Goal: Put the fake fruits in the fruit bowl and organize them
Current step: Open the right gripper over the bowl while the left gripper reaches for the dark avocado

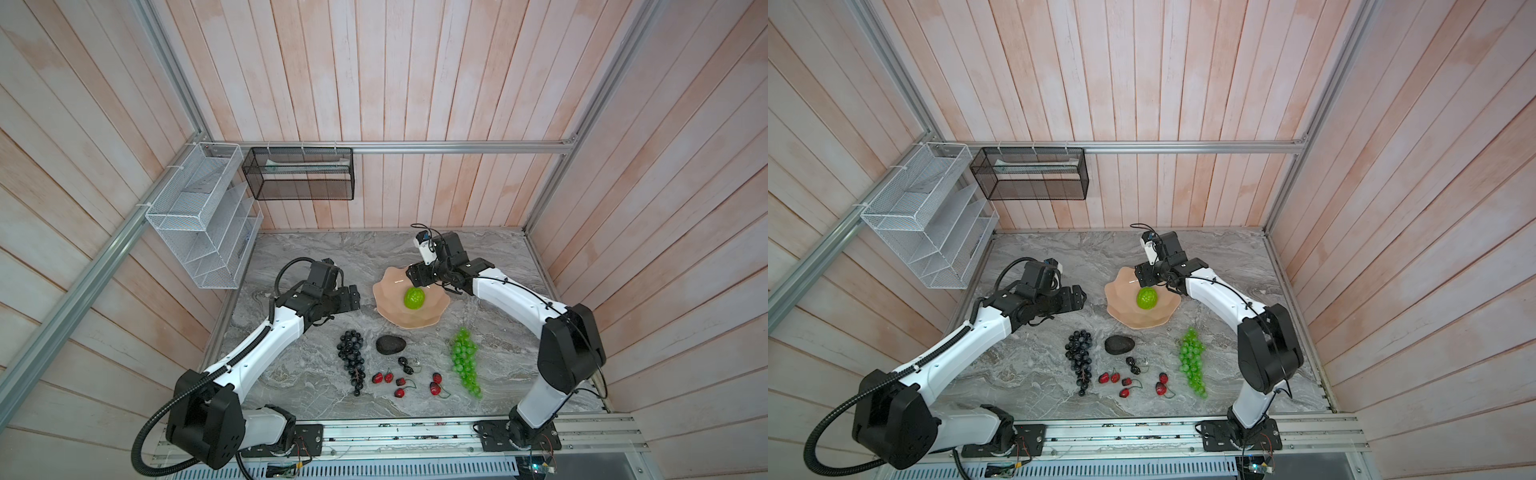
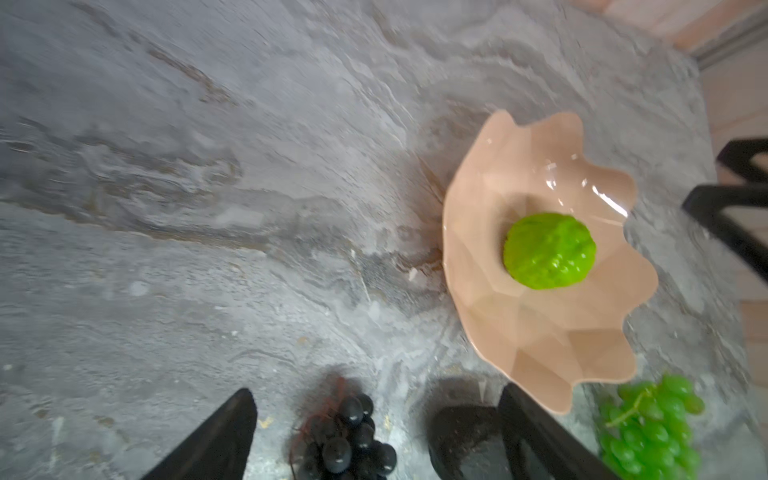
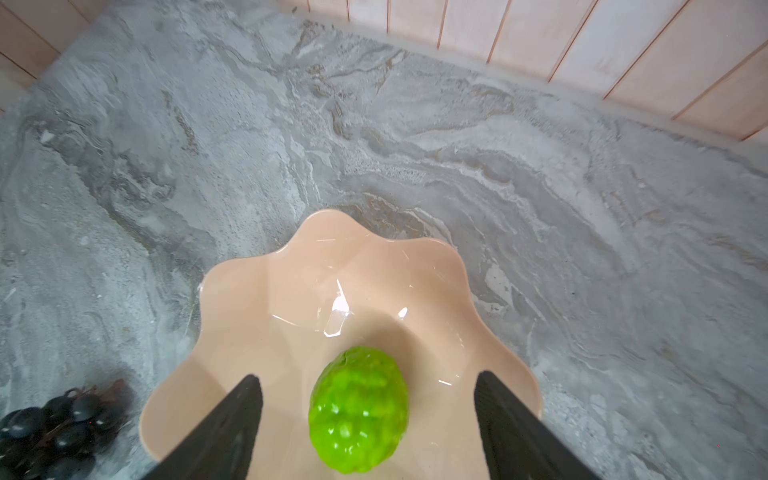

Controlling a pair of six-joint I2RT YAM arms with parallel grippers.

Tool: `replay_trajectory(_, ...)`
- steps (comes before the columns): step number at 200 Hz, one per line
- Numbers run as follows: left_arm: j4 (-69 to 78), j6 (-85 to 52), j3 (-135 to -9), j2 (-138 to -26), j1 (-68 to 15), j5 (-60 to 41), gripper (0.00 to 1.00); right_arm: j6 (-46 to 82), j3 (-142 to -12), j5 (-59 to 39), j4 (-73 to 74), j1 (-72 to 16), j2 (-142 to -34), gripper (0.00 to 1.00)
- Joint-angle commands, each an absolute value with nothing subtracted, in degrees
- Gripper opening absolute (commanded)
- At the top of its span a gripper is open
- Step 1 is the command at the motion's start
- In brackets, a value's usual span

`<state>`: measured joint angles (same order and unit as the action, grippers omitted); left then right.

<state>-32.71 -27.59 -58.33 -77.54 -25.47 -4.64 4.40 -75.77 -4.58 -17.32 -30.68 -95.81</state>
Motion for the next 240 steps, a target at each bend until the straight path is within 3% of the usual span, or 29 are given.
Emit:
replay_trajectory(1,-37.1,-24.0,-59.9,-80.9,-31.4,-11.7,0.93,7.2,-69.4,-6.2,-18.1,-30.7,-91.4,0.81)
replay_trajectory(55,-40.0,-16.9,-65.0,-90.4,-44.6,-6.5,0.93,11.3,-57.6,-11.1,-11.9,-25.7,-83.4,0.81)
replay_trajectory(140,-39.9,-8.1,-66.8,-97.2,-46.4,-5.2,0.92,11.0,-54.7,-15.6,-8.7,-21.8,-82.5,0.81)
replay_trajectory(215,-37.1,-6.6,-66.3,-101.8,-46.4,-5.4,0.8,10.9,-52.9,-16.0,-7.8,-20.3,-81.5,0.8)
replay_trajectory(240,-36.8,-7.1,-65.7,-101.8,-46.4,-5.9,0.7,10.8,-53.1,-16.0,-7.8,-20.1,-81.4,0.8)
